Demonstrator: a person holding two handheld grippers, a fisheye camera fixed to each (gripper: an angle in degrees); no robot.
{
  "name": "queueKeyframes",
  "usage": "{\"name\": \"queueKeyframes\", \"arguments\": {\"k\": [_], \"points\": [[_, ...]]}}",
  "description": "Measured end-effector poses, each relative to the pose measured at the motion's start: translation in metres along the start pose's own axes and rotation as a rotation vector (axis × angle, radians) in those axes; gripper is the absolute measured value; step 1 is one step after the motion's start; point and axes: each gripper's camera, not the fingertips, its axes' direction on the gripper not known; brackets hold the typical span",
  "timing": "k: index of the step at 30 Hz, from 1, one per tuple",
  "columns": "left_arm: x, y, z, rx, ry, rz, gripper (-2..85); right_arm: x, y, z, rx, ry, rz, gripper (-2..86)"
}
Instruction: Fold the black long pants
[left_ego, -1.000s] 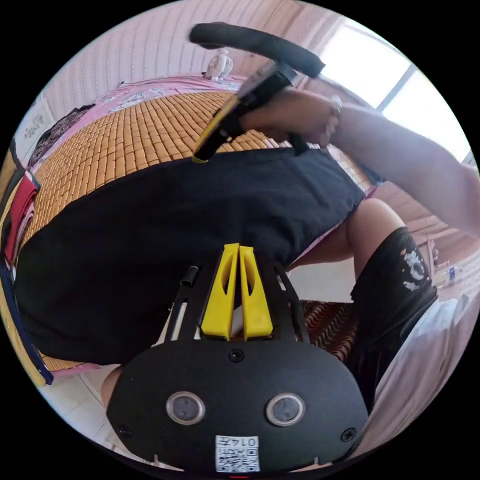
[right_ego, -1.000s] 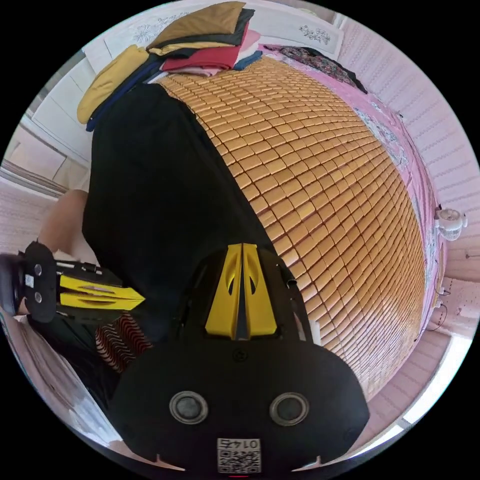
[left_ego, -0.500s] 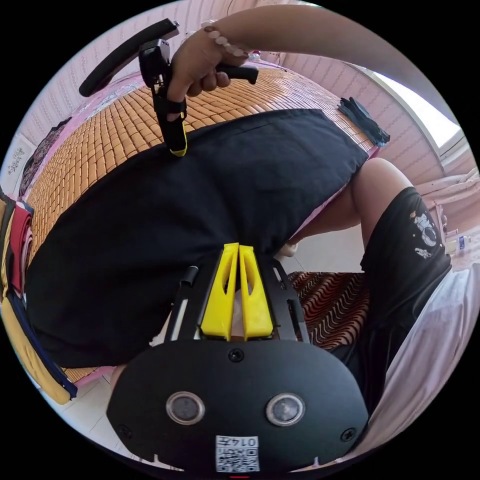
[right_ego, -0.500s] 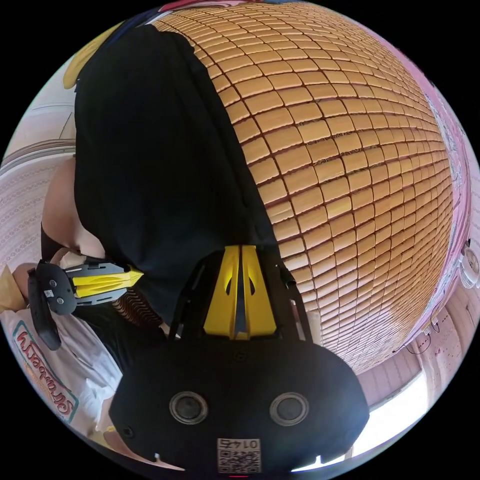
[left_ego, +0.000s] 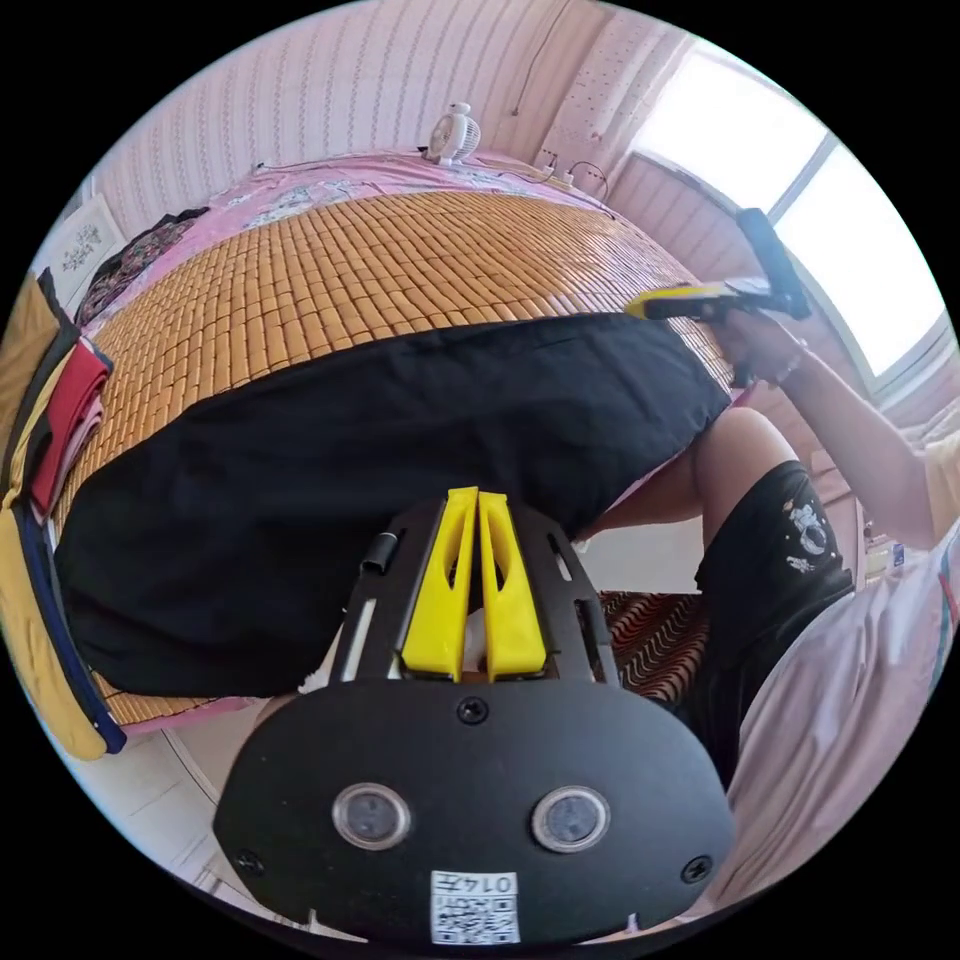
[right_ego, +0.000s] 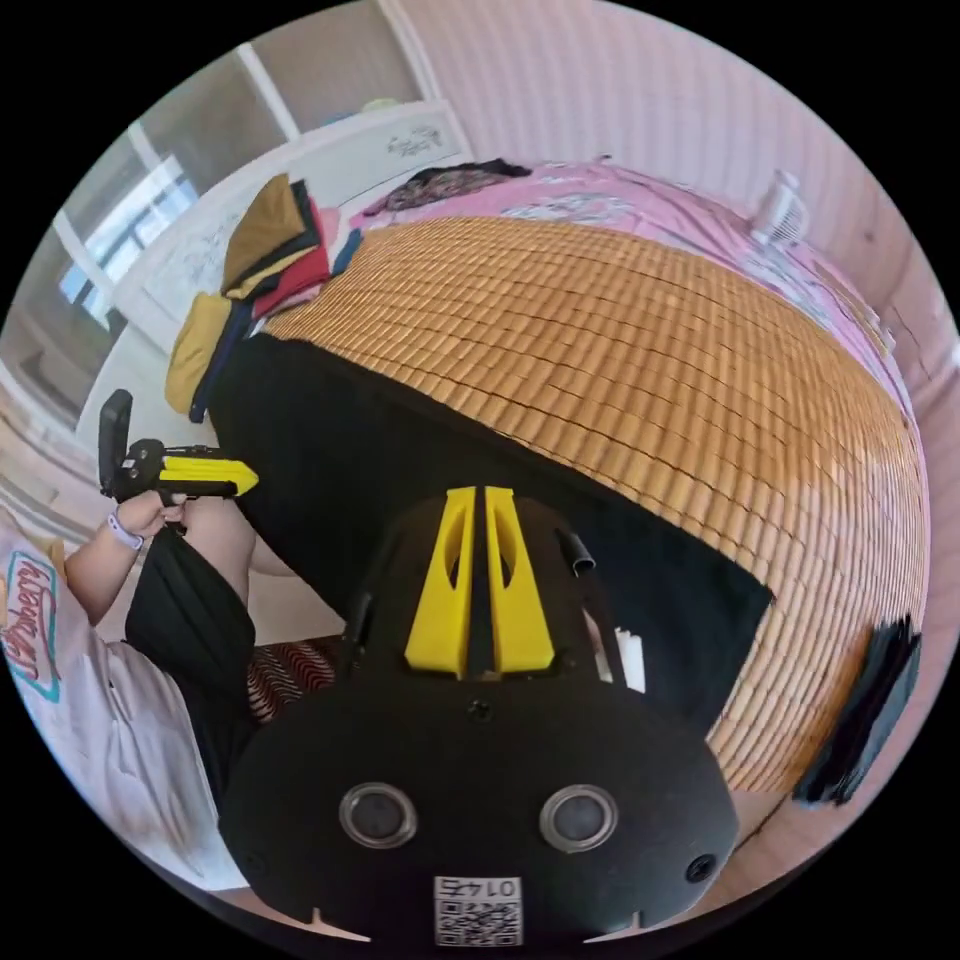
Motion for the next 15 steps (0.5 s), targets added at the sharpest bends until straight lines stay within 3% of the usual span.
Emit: {"name": "queueKeyframes", "arguments": {"k": [5, 8, 15], "points": [[-0.026, -0.007, 0.006, -0.062, -0.056, -0.076, -1.0, 0.131, 0.133, -0.080, 0.014, 0.106, 0.496, 11.9], [-0.029, -0.012, 0.015, -0.096, -0.069, -0.089, -1.0, 0.181, 0.186, -0.081, -0.052, -0.005, 0.681, 15.3], [-0.028, -0.015, 0.037, -0.182, -0.092, -0.099, -1.0, 0.240, 0.227, -0.058, -0.115, -0.285, 0.739, 8.4]]}}
